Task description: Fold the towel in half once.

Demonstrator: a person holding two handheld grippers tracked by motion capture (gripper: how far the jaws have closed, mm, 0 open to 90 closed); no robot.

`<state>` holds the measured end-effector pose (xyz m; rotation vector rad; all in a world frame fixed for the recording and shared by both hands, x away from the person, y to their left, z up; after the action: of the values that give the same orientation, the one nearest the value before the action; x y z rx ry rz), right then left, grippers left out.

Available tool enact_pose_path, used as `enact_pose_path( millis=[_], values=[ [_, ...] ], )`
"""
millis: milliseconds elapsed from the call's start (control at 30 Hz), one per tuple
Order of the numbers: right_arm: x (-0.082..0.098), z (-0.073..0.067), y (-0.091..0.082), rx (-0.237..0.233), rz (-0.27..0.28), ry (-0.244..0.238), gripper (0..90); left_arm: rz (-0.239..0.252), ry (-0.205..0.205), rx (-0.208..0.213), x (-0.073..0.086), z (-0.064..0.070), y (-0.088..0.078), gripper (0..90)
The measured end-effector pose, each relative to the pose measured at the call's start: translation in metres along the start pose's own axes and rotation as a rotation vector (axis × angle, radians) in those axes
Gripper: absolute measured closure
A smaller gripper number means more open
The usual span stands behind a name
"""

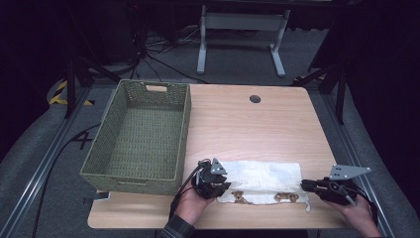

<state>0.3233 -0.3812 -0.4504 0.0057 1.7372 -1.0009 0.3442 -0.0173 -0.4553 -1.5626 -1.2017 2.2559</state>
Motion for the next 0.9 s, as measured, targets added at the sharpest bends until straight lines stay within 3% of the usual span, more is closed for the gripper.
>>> enact_pose_path(
  millis=[133,300,367,500,667,900],
  values=[
    [-0.004,0.005,-0.002,0.01,0.014,0.008,82.0,0.007,-0.001,-0.009,-0.005,-0.004,-0.003,74.4],
    [-0.004,0.016,0.016,0.002,-0.038,0.002,87.6,0.021,-0.008,-0.018,-0.014,-0.01,0.002,75.3],
    [-0.004,0.017,0.02,-0.006,-0.049,0.003,88.3,0.049,0.001,-0.019,-0.019,-0.011,-0.002,74.8],
    [-0.002,0.016,0.023,-0.018,-0.065,-0.001,89.1,0.056,0.008,-0.023,-0.024,-0.013,-0.004,74.9],
    [0.002,0.012,0.024,-0.031,-0.078,-0.003,89.4,-0.018,0.006,0.003,-0.017,-0.013,0.011,83.6],
    [0.012,-0.001,0.02,-0.065,-0.098,-0.001,89.3,-0.105,0.01,0.046,0.005,-0.004,0.021,84.8]
  ],
)
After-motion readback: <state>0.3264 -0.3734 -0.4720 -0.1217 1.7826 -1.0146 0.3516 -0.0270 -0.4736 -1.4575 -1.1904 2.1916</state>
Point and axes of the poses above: each handheld gripper's, and its own axes: y roughly forward along the jaws, x roughly out of its underside, z roughly to its right, the point moved 4 cm from there along y, roughly forward along the jaws, and after that the axes turned 2 degrees about z, right-handed, at the moved point
